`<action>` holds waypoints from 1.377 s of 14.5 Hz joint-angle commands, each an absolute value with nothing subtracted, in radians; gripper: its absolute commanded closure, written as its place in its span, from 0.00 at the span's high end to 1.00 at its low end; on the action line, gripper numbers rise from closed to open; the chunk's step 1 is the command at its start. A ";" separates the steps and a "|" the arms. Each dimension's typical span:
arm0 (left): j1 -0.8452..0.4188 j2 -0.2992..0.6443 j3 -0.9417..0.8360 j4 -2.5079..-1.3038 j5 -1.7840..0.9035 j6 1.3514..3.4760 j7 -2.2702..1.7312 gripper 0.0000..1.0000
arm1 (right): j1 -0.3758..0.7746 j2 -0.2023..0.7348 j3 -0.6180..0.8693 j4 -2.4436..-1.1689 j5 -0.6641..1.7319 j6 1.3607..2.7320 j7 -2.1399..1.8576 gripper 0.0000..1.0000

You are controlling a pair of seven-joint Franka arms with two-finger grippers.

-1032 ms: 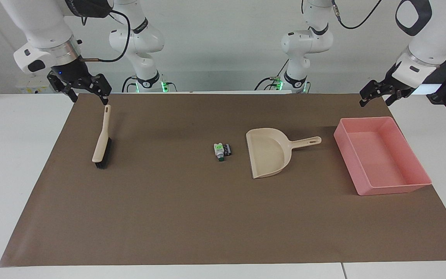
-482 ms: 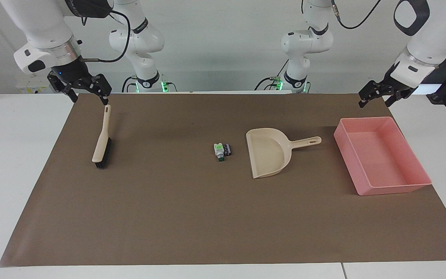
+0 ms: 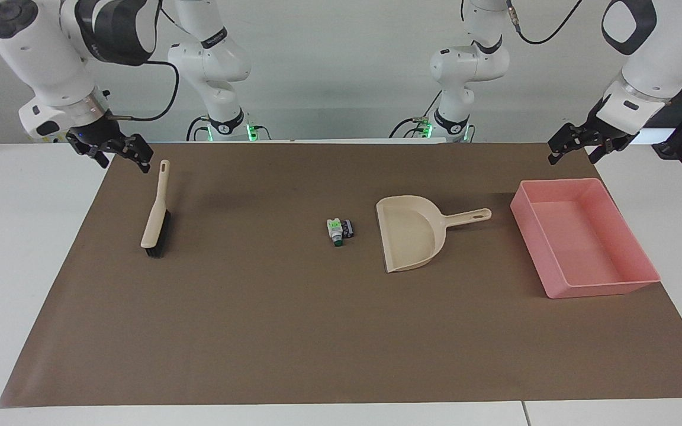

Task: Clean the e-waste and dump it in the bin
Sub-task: 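Move the left gripper toward the dustpan handle while the right gripper reaches the brush, then grasp the dustpan handle with the left gripper while the right gripper grasps the brush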

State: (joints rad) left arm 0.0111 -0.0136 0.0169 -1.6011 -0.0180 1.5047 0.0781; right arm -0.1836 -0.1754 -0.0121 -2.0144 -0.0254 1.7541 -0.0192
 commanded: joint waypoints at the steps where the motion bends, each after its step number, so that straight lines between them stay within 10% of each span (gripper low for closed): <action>1: -0.008 -0.028 0.012 -1.623 -0.003 1.558 0.083 0.98 | -0.251 -0.241 -0.008 -2.244 -0.020 1.871 -0.080 1.00; 12: -0.184 -0.020 0.012 -1.851 -0.002 1.914 0.783 0.98 | -0.318 -0.222 -0.008 -2.554 0.000 2.126 -0.190 1.00; 20: -0.251 -0.031 0.012 -2.091 0.032 2.055 1.062 0.98 | -0.316 -0.219 -0.006 -2.548 0.000 2.125 -0.224 0.68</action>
